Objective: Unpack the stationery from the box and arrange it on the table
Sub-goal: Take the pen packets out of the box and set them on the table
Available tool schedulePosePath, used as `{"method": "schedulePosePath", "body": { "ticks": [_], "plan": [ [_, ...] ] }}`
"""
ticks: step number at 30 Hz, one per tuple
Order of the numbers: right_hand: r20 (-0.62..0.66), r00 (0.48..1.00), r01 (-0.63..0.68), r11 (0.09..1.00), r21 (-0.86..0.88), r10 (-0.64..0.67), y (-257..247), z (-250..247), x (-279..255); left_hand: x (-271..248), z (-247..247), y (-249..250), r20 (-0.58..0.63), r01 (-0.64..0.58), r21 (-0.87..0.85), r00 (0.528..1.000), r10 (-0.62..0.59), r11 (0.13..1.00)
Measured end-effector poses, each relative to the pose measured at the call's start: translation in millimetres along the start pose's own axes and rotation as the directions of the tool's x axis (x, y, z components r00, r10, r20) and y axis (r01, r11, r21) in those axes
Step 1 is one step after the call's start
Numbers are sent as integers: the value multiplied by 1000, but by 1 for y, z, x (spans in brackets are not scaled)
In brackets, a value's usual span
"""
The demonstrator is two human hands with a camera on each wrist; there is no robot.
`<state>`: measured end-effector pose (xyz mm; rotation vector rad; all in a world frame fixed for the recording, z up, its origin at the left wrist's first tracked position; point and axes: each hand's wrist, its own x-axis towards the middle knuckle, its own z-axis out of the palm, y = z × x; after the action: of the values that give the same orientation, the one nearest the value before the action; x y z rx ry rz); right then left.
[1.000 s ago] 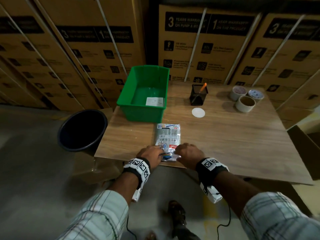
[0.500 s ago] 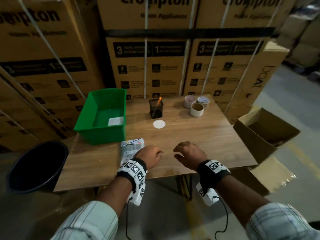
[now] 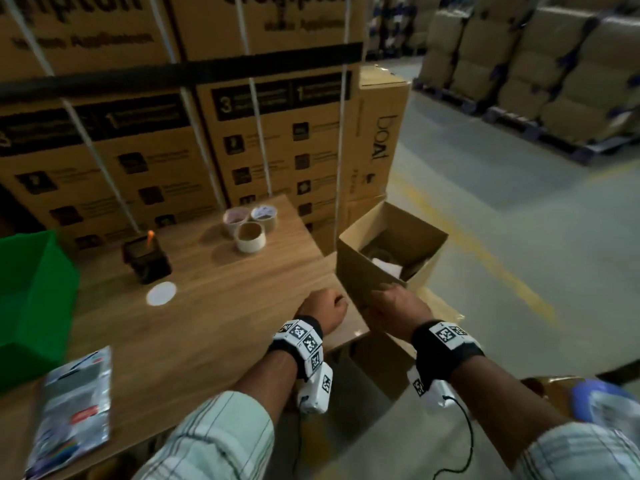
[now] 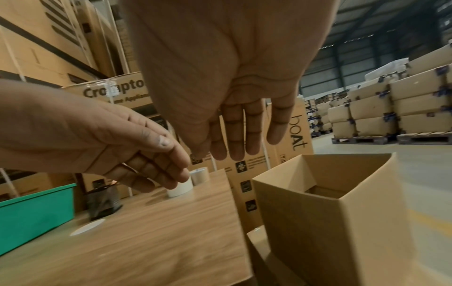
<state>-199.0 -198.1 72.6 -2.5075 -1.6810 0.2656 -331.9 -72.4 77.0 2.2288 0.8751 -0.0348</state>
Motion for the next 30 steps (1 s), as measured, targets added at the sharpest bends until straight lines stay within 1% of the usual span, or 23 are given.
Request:
{"method": "schedulePosePath", "body": {
  "ticks": [4, 7, 10, 13, 18, 21, 24, 26, 28, 30],
  "plan": [
    [-6, 999, -42, 999, -28, 42, 59, -17, 13, 44, 27, 56, 7, -33, -30, 999, 33, 999],
    [-21, 998, -54, 998, -40, 53, 89, -18, 31, 75, 37, 75, 22, -19, -34, 1000, 20, 999],
    [0, 996, -94, 995, -18, 94, 118, -14, 58, 113, 42, 80, 26, -8, 3, 1000, 8, 1000],
    [45, 991, -123, 992, -32, 125, 146, -8, 87, 157, 47, 81, 38, 0, 22, 999, 0, 1000],
    [110, 970, -211, 976, -45, 215, 192, -11, 135, 222, 51, 90, 78, 24, -18, 997, -22, 1000],
    [140, 950, -276, 961, -35, 278, 218, -17, 160, 254, 56, 91, 133, 46, 36, 990, -51, 998],
    [200, 918, -335, 940, -67, 341, 243, -20, 178, 283, 62, 96, 225, 74, 85, 970, -92, 994],
    [275, 894, -343, 935, -89, 354, 257, -26, 193, 303, 67, 101, 258, 84, 78, 961, -102, 993],
    [367, 865, -327, 939, -104, 342, 267, -31, 209, 322, 73, 108, 273, 93, 74, 956, -109, 993],
    [485, 823, -269, 955, -123, 295, 275, -35, 228, 341, 83, 115, 279, 124, 69, 950, -138, 990]
  ]
}}
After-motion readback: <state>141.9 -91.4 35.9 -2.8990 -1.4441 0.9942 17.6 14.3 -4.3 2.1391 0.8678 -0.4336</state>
